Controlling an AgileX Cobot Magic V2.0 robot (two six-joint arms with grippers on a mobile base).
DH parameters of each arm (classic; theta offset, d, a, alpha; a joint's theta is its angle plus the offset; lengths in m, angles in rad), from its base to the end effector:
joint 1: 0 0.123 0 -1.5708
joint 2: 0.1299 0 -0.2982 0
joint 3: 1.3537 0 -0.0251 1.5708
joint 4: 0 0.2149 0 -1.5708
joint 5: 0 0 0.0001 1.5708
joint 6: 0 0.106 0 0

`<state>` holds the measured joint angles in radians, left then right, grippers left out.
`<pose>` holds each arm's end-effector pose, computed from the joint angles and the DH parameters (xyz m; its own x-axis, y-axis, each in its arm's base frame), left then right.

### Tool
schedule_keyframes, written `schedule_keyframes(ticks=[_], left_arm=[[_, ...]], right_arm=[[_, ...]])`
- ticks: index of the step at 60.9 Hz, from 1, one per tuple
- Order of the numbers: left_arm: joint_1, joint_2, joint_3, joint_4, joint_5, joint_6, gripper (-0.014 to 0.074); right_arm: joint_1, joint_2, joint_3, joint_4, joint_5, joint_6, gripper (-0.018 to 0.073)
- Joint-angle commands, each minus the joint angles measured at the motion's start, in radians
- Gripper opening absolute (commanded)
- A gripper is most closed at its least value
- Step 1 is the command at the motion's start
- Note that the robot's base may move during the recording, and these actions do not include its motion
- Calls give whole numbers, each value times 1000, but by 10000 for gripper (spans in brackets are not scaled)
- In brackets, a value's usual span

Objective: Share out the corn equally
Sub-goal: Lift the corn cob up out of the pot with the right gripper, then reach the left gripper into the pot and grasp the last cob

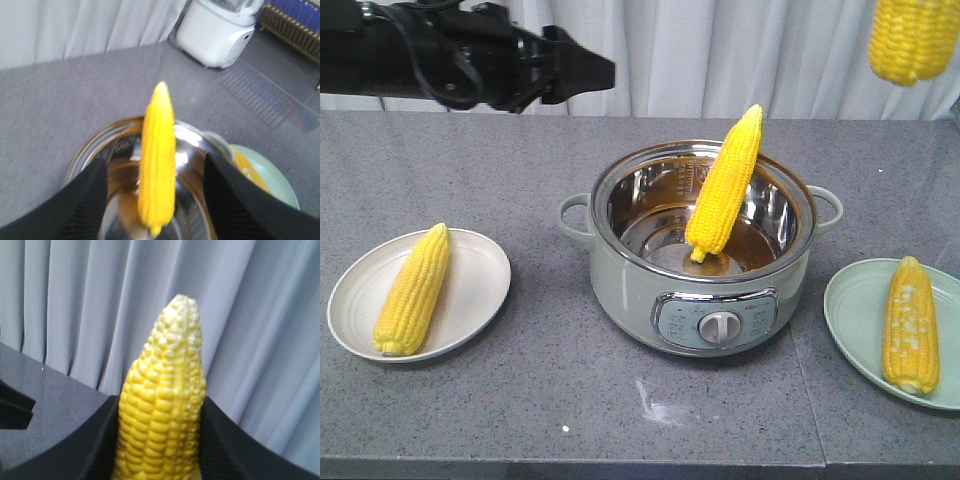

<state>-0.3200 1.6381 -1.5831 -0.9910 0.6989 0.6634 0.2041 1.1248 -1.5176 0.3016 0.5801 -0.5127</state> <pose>0.3187 -0.1658 0.4127 -0.5077 -0.0079 -0.8615 0.6480 0.6555 -0.3879 0.1831 0.0556 0.5196 0.0168 -0.2538 -0.9671 -0.3668 0.8983 -0.2421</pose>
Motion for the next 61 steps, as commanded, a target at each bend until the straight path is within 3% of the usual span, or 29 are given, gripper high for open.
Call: schedule_keyframes(ticks=[1, 12, 19, 28, 43, 61], left_arm=[[-47, -22, -77, -91, -81, 38, 424], [-112, 60, -255, -65, -103, 45, 424], [-122, 137, -321, -19, -102, 4, 424], [-123, 235, -339, 4, -74, -82, 424], [-127, 335, -339, 0, -51, -90, 424], [-175, 370, -341, 6, -78, -85, 424]], right_arm=[[-5, -29, -28, -107, -13, 98, -5], [-5, -40, -28, -228, 52, 162, -5], [-5, -40, -28, -259, 89, 175, -5], [-5, -40, -28, -269, 103, 175, -5], [-5, -40, -28, -275, 103, 175, -5], [-5, -40, -28, -295, 108, 175, -5]])
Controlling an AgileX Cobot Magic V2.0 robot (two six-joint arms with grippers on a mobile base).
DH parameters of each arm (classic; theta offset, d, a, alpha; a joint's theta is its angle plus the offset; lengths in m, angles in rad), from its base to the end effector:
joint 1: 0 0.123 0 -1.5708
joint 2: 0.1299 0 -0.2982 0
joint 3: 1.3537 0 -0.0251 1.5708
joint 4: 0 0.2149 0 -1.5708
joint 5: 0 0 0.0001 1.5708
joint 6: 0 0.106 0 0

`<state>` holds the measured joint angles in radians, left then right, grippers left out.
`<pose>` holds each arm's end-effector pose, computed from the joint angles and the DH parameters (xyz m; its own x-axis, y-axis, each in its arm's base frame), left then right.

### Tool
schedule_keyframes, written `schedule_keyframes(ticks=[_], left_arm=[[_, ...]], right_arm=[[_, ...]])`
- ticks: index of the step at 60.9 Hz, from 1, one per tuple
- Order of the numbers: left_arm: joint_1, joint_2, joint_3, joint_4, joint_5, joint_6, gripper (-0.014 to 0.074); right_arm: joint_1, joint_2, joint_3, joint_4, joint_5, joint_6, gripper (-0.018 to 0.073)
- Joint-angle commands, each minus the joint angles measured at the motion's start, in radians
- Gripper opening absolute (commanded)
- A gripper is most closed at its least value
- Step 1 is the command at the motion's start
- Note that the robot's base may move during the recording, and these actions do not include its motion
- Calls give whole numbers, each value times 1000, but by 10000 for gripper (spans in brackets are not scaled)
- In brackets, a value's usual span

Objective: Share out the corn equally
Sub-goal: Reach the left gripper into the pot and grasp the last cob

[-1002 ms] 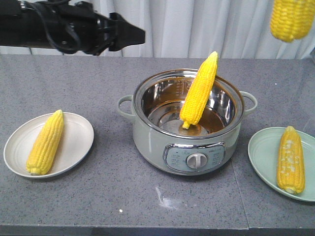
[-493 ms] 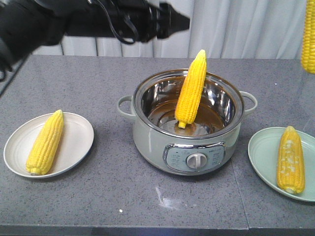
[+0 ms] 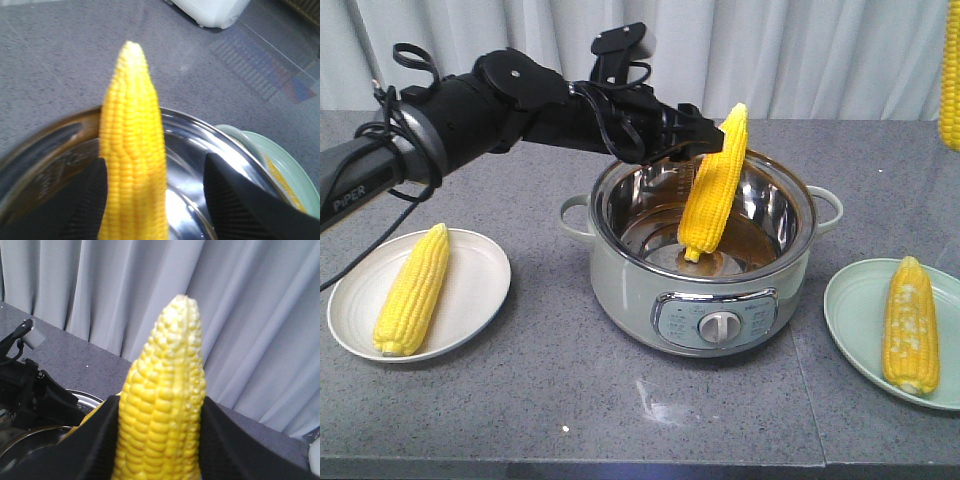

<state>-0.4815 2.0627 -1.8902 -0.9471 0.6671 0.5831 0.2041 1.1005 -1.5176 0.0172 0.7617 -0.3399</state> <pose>0.3915 -0.2647 0.3268 -0.6164 0.0843 -0.7829 0.6571 0.6029 -0.4524 0.1750 0.0375 0.5028 -0.1672 -0.3630 -0.9167 -0.2827 0.9084 -0.3082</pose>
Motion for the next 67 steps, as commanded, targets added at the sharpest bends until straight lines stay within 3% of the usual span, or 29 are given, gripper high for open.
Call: schedule_keyframes(ticks=[1, 50, 67], left_arm=[[-14, -52, -33, -37, -47, -5, 424], [-23, 41, -33, -40, -17, -9, 424], [-95, 80, -33, -8, -27, -5, 424]], right_arm=[[-5, -16, -28, -11, -74, 3, -5], [-5, -16, -28, -17, -62, 3, -5], [-5, -16, -28, -17, -62, 3, -5]])
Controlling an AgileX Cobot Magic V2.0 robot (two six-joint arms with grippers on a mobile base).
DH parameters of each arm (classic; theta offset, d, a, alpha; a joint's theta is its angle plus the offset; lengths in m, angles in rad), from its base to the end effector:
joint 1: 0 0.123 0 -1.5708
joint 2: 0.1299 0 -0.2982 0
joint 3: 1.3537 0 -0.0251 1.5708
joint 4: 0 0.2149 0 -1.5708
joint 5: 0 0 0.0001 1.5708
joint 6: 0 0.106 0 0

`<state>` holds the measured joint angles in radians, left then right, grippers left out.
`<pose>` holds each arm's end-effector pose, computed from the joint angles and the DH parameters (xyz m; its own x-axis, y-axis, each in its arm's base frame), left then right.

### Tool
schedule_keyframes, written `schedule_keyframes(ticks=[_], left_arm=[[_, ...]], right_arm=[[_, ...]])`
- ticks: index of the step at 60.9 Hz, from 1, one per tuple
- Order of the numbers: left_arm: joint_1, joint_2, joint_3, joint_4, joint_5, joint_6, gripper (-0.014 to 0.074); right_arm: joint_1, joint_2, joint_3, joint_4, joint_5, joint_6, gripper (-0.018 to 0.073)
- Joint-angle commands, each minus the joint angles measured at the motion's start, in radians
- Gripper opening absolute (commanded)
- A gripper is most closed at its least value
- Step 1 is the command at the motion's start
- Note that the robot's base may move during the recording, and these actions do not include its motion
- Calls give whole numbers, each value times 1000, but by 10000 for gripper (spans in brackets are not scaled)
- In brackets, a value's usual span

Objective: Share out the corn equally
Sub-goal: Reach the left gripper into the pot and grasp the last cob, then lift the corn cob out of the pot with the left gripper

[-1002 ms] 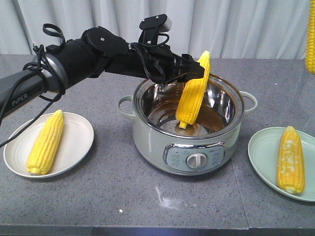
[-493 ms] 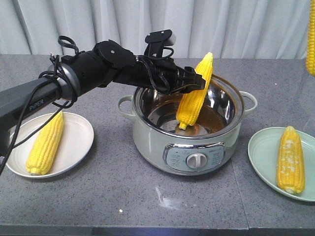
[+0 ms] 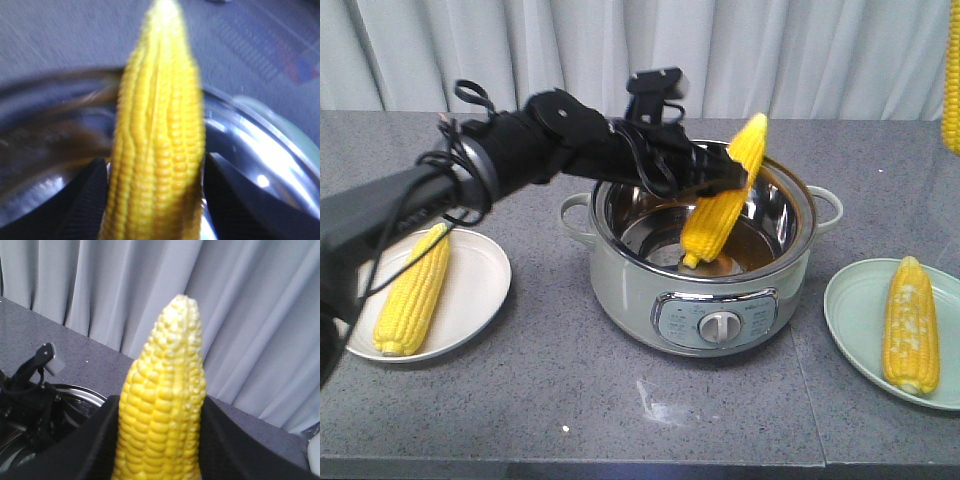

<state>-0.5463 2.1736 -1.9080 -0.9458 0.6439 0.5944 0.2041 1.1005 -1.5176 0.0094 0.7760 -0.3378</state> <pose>0.3937 -0.2998 0.2795 -0.6548 0.1527 -0.7402 0.6611 0.5904 -0.4630 0.1747 0.0369 0.5014 -0.1806 -0.3693 -0.9116 -0.2830 0.9071 -0.3115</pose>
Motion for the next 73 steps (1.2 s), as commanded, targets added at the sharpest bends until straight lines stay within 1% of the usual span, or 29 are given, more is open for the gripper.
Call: schedule_keyframes(ticks=[1, 8, 14, 19, 35, 39, 44, 51, 55, 64, 67, 73], left_arm=[[-33, -28, -16, 1, -4, -16, 424], [-42, -24, -16, 13, 5, -17, 415], [-42, -25, -16, 12, 2, -27, 368], [-42, -29, -16, 12, 4, -39, 292], [-41, -83, -16, 13, 32, -39, -9], [-33, -113, -19, 13, 45, -39, -8], [-23, -160, -20, 34, 63, -39, -8], [1, -251, -20, 93, 100, -44, -8], [19, -304, -20, 129, 145, -56, -8], [67, -426, -20, 238, 250, -136, -8], [77, -464, -20, 276, 295, -176, -8], [87, -532, -20, 353, 351, -220, -8]], right_arm=[[-5, -16, -28, -9, -75, 0, -5], [-5, -16, -28, -9, -73, 0, -5], [-5, -16, -28, -9, -69, 0, -5], [-5, -16, -28, -9, -63, 0, -5], [-5, -16, -28, -9, -61, 0, -5], [-5, -16, -28, -9, -61, 0, -5], [-5, -16, -28, -9, -60, 0, -5], [-5, -16, -28, -9, -59, 0, -5], [-5, -16, -28, -9, -59, 0, -5], [-4, -16, -28, 18, -54, 4, -5], [-4, -16, -28, 54, -48, 4, -5], [-4, -16, -28, 133, -32, 3, -5]])
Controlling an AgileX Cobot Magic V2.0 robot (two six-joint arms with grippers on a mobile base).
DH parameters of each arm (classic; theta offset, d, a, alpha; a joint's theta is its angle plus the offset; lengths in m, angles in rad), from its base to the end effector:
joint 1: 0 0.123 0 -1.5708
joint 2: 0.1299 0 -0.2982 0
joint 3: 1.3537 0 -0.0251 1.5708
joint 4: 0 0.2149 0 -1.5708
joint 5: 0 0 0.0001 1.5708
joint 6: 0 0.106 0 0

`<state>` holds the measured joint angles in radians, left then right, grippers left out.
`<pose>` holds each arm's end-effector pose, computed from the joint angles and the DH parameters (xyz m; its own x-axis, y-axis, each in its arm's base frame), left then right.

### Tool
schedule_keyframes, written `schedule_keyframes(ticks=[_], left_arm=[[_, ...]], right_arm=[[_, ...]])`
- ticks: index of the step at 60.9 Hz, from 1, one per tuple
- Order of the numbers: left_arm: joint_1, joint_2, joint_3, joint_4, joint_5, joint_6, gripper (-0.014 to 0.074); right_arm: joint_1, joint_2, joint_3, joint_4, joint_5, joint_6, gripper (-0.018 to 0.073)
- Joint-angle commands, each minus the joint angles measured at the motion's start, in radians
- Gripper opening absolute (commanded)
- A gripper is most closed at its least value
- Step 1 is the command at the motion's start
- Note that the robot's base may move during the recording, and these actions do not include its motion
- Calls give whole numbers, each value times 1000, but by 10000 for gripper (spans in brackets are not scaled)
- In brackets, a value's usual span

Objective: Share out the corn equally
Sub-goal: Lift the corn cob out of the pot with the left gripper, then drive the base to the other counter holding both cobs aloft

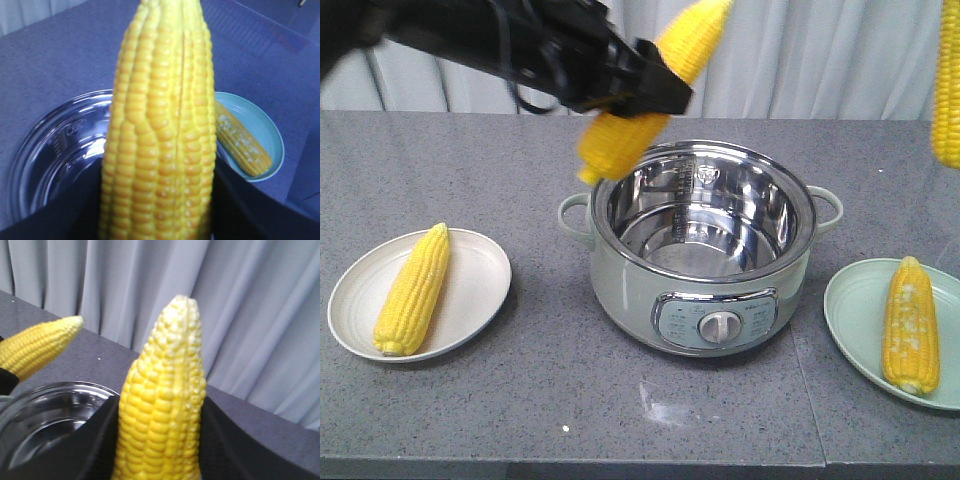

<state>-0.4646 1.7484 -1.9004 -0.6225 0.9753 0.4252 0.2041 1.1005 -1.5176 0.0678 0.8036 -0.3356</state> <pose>0.3058 -0.2105 0.4273 -0.4995 0.2919 -0.8157 0.7613 0.5972 -0.2525 0.1729 0.0411 0.4987 -0.2052 -0.3327 -0.9204 -0.3197 0.9117 -0.2582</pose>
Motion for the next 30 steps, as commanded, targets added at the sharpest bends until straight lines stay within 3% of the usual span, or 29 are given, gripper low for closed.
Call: schedule_keyframes(ticks=[1, 8, 30], left_arm=[[5, -121, -28, 47, 31, -58, -8], [5, -180, -28, 101, 82, -61, -8], [5, -239, -28, 103, 173, -60, -7]], right_arm=[[-4, -16, -28, 90, -56, 1, -5], [-4, -16, -28, 145, -48, 0, -5], [-4, -16, -28, 153, -12, -2, -5]])
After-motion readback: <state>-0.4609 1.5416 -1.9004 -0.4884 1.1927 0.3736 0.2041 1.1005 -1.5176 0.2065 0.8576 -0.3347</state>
